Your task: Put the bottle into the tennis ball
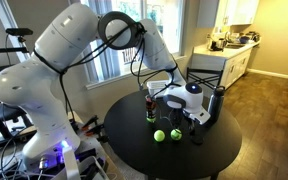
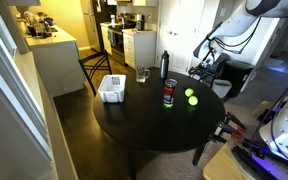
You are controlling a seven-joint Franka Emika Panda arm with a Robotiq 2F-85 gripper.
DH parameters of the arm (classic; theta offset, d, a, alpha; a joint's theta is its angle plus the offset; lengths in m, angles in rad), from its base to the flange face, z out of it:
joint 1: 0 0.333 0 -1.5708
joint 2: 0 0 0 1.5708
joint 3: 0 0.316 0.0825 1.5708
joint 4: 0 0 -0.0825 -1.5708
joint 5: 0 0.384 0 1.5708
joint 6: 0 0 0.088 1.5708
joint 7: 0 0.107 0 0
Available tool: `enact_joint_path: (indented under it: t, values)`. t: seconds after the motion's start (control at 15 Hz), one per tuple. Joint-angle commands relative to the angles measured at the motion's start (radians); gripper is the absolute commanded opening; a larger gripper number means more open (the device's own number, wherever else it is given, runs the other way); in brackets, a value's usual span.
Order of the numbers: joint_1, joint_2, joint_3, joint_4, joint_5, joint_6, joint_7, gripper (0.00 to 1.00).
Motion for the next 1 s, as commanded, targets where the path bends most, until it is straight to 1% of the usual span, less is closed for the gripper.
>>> enact_joint_path:
  t: [0.0, 0.13, 0.4, 0.47, 0.73, 0.87, 0.93]
  values:
    - [0.012, 0.049, 0.008, 0.048, -0.026, -0.03, 0.037, 1.0]
    - [0.035, 0.079, -0.013, 0.064, -0.05, -0.044, 0.059, 1.0]
    - [0.059, 0.136, -0.029, 0.1, -0.09, -0.084, 0.099, 1.0]
    - [0.065, 0.143, -0.035, 0.106, -0.106, -0.109, 0.115, 1.0]
    - [0.071, 0.156, -0.054, 0.135, -0.158, -0.267, 0.175, 1.0]
    - [0.069, 0.16, -0.059, 0.149, -0.166, -0.311, 0.189, 1.0]
    - [0.054, 0.162, -0.049, 0.157, -0.16, -0.33, 0.17, 0.75]
